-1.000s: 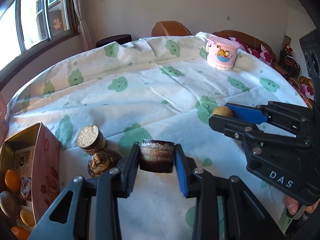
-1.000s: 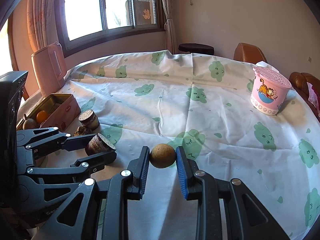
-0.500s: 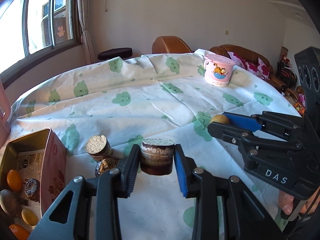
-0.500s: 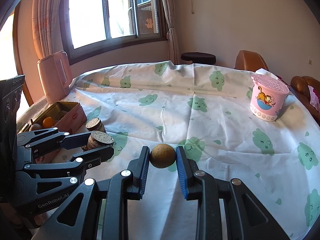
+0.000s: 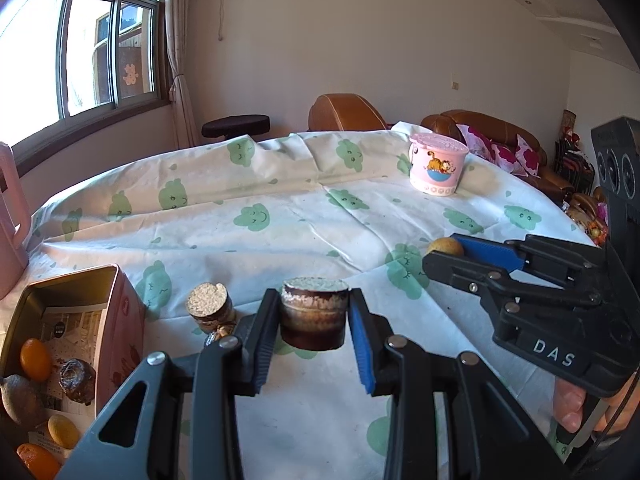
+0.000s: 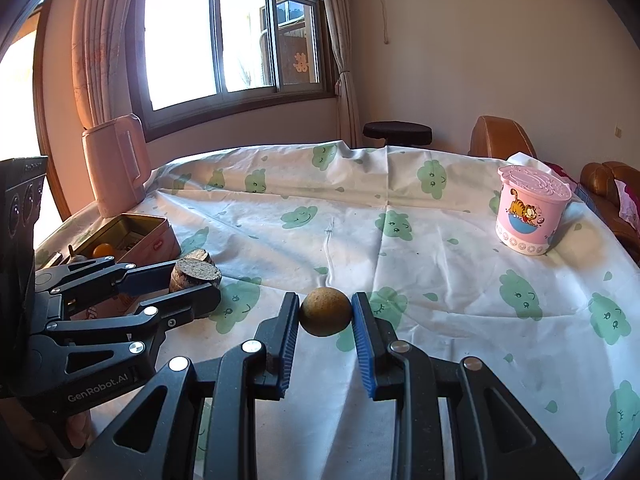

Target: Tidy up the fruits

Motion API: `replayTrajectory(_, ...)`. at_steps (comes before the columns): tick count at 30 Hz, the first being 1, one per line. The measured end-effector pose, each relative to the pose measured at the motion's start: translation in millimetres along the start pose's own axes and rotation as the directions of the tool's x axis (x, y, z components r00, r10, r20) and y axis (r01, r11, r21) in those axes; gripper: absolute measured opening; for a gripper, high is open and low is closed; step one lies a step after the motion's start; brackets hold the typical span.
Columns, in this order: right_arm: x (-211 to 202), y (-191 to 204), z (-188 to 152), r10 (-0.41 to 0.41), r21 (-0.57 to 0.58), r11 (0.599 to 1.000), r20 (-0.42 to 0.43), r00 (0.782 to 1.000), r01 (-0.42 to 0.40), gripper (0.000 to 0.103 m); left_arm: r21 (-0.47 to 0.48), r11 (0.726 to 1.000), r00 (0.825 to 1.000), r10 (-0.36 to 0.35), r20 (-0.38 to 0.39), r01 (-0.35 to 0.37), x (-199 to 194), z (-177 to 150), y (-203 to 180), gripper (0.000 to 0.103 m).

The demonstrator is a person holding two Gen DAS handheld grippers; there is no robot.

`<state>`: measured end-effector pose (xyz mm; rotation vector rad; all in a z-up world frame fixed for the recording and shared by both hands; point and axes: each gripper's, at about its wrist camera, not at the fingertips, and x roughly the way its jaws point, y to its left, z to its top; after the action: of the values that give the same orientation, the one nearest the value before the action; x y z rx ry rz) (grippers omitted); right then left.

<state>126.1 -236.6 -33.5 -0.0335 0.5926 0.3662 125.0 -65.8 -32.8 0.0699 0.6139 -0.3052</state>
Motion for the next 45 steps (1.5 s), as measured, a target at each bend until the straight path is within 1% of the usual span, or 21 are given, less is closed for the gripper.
replayTrajectory(20,-15.4,1.7,-0.9,-0.005,-0.008,1.0,0.078,0.997,0.005,0.028,-0.024,1.0,0.996,0.019,0.086,-0.017,-16.3,-1.1,4.4,0.036)
replayTrajectory(45,-28.7,4.1,-3.3,-0.014,-0.018,1.0,0.154,0.988,0.017,0.029,-0.03,0.999,0.985,0.04,0.17,-0.035,-32.6,-3.8,4.1,0.036)
